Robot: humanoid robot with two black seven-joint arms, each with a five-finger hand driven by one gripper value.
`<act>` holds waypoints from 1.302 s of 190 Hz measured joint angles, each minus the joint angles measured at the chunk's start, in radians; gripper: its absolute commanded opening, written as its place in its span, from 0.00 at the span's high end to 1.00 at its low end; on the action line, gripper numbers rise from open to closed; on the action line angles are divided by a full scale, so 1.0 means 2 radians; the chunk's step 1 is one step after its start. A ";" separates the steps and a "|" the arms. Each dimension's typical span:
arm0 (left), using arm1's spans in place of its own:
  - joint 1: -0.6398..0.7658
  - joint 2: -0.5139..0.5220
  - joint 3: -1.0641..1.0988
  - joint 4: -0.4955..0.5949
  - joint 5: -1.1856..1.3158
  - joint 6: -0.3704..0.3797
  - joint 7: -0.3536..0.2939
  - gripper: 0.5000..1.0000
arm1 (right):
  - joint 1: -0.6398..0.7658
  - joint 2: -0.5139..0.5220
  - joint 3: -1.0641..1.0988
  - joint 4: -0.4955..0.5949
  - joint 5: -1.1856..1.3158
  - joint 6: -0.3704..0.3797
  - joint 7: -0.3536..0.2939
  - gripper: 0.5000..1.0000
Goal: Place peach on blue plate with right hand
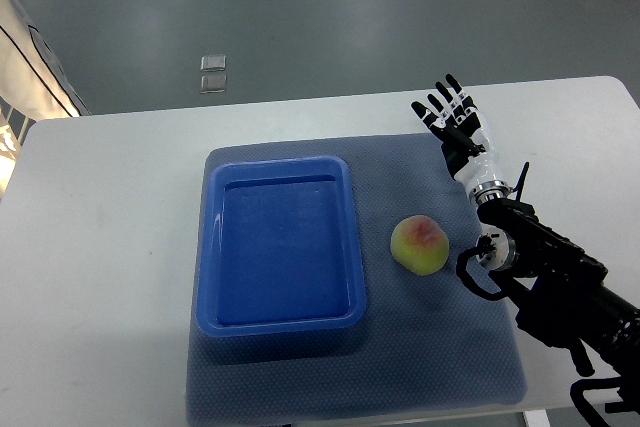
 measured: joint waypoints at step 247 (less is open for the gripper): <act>-0.013 0.000 -0.002 -0.005 0.000 0.000 0.000 0.00 | 0.152 -0.325 -0.231 0.179 -0.485 0.036 -0.008 0.14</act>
